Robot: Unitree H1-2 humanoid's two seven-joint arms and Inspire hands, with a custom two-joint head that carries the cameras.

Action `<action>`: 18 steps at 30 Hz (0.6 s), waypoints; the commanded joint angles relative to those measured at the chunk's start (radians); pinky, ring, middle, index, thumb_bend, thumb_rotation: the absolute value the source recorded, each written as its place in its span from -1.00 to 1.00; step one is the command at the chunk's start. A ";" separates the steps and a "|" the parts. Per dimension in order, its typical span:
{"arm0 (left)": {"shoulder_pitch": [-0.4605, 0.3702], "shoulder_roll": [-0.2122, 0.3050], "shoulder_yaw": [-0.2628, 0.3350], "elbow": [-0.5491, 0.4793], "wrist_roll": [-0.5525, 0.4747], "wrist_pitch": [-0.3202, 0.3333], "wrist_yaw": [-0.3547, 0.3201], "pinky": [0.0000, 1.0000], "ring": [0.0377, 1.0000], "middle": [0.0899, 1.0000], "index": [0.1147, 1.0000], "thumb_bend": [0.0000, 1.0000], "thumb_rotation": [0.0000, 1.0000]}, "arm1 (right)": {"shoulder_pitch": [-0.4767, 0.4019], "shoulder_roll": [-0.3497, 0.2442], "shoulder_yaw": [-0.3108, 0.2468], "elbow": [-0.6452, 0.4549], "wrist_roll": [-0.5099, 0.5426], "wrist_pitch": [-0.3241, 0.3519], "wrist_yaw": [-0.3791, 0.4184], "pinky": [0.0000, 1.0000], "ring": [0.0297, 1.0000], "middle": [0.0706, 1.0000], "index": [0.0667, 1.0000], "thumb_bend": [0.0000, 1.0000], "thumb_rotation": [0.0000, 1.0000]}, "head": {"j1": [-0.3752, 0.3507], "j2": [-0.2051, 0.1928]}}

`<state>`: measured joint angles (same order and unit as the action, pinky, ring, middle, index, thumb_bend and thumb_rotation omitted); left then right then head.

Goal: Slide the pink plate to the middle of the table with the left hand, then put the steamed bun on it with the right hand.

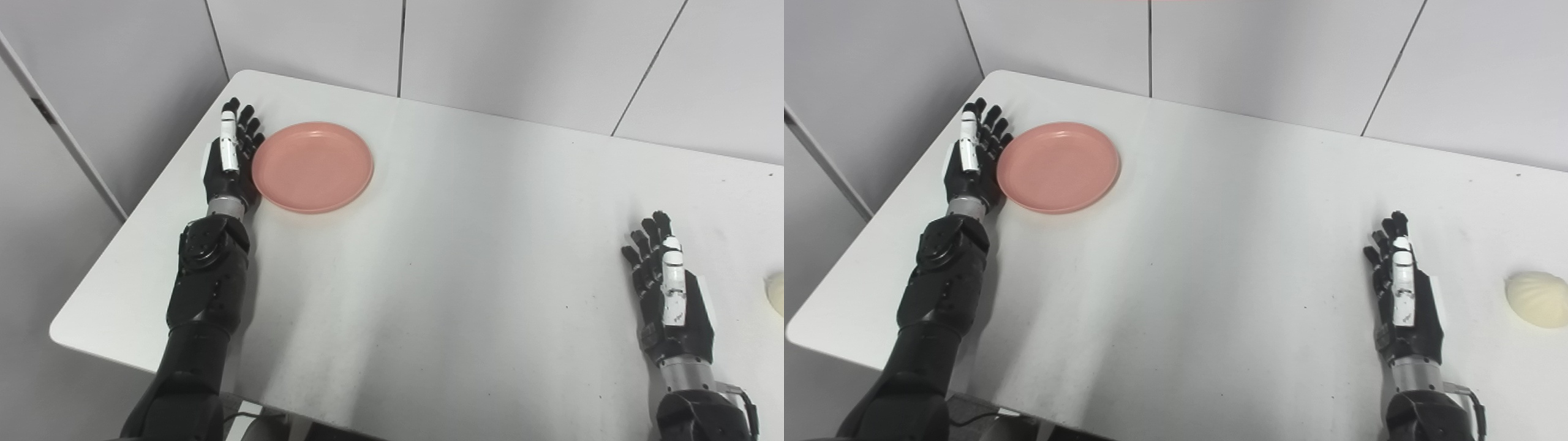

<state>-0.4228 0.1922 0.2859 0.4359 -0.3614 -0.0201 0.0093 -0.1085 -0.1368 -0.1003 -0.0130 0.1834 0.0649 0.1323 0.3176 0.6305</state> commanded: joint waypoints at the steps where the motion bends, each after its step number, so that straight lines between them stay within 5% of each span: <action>1: 0.006 -0.012 -0.021 0.004 0.016 0.043 -0.011 1.00 0.96 0.94 0.95 -0.19 1.00 | 0.013 0.000 0.002 -0.005 -0.007 0.004 -0.007 1.00 1.00 1.00 1.00 -0.77 1.00 | 0.000 0.000; 18: 0.019 -0.037 -0.106 -0.044 0.037 0.092 -0.080 0.98 0.95 0.93 0.94 -0.14 1.00 | 0.018 0.017 0.019 -0.008 -0.024 0.015 -0.024 1.00 1.00 1.00 1.00 -0.76 1.00 | -0.081 0.014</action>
<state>-0.4141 0.1600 0.1913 0.3915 -0.3362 0.0267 -0.0587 -0.1054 -0.1245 -0.0889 -0.0120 0.1659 0.0606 0.1120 0.2379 0.6458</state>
